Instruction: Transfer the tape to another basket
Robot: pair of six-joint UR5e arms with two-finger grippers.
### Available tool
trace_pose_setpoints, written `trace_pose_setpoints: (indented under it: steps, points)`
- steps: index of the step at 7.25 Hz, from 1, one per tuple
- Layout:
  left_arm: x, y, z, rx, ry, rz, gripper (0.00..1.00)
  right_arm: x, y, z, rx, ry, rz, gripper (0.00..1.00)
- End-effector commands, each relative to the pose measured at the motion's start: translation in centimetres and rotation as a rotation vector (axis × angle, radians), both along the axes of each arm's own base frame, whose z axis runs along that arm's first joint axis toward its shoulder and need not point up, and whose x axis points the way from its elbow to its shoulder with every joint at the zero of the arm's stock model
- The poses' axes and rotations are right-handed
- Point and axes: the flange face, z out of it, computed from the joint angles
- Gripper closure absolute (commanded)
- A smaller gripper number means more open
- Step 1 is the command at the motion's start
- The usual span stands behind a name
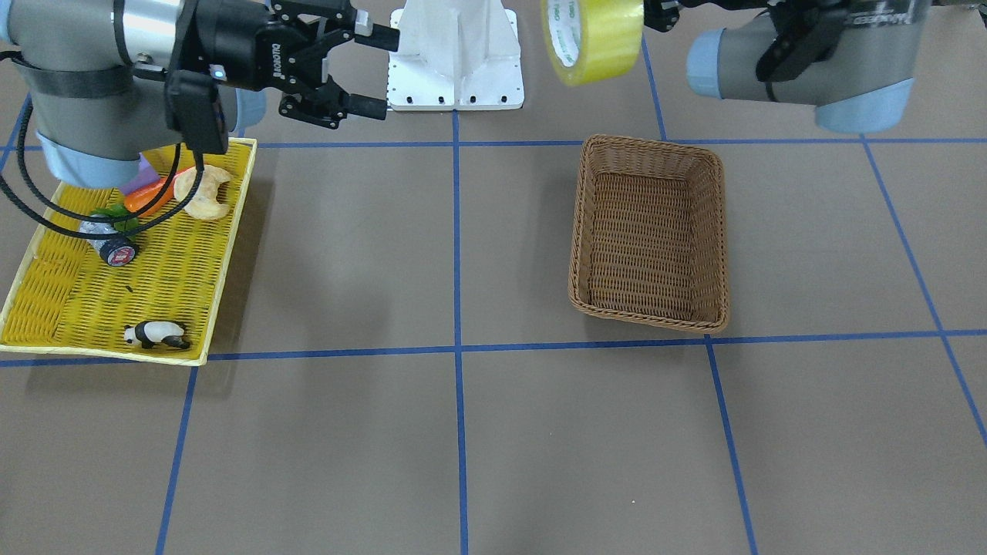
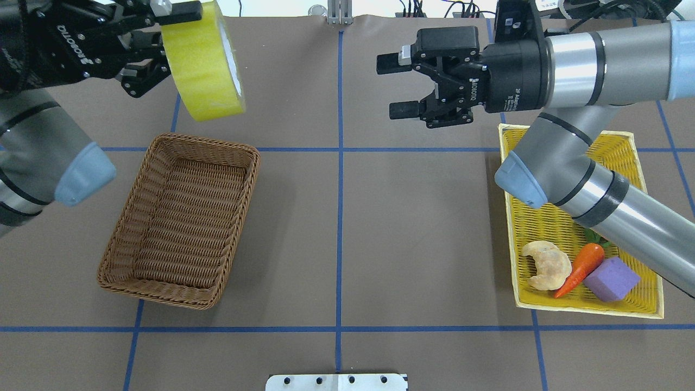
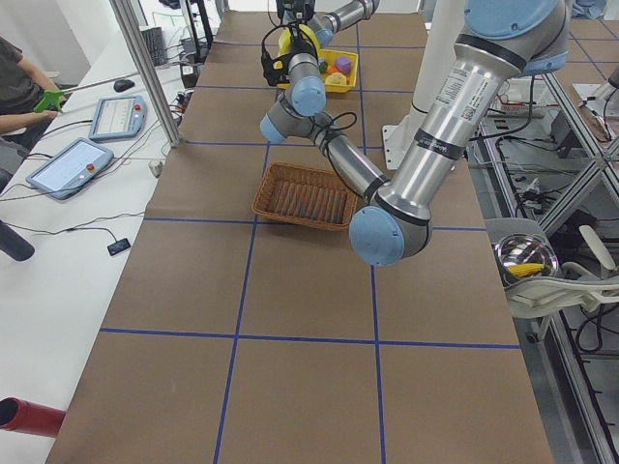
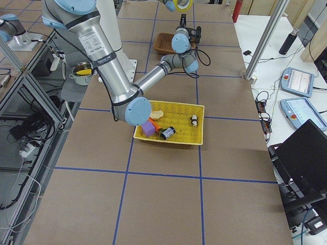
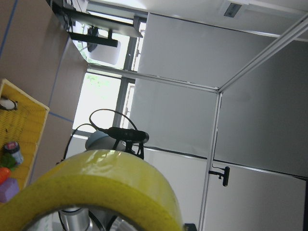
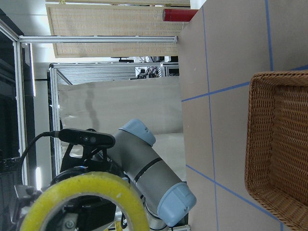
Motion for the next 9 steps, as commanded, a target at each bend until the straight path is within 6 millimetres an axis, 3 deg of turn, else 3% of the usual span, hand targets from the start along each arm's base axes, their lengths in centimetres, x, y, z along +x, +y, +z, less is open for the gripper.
trace_pose_setpoints:
  steps: [1,3,4,6,7,8,9]
  points:
    - [-4.4,0.1,0.9,0.006,-0.305,-0.146,1.00,2.8,0.0,4.1,0.053,0.058,0.082,0.00]
    - [-6.0,2.0,1.5,-0.078,-0.530,-0.211,1.00,4.2,-0.4,7.8,0.039,0.117,0.129,0.00]
    - [-6.2,1.7,1.5,-0.130,-0.611,-0.220,1.00,5.3,-1.0,8.1,0.029,0.127,0.151,0.00]
    - [-6.7,0.7,2.7,-0.211,-0.791,-0.221,1.00,6.0,-0.7,12.1,0.036,0.190,0.185,0.00]
    - [-5.2,2.0,2.8,-0.255,-0.893,-0.152,1.00,6.4,-0.5,14.5,0.038,0.228,0.204,0.00]
    - [-2.1,3.5,3.2,-0.324,-0.995,-0.093,1.00,7.2,-0.5,17.0,0.036,0.272,0.227,0.00]
    - [3.1,5.3,4.1,-0.368,-1.129,-0.054,1.00,8.0,-0.2,18.9,0.007,0.301,0.238,0.00]
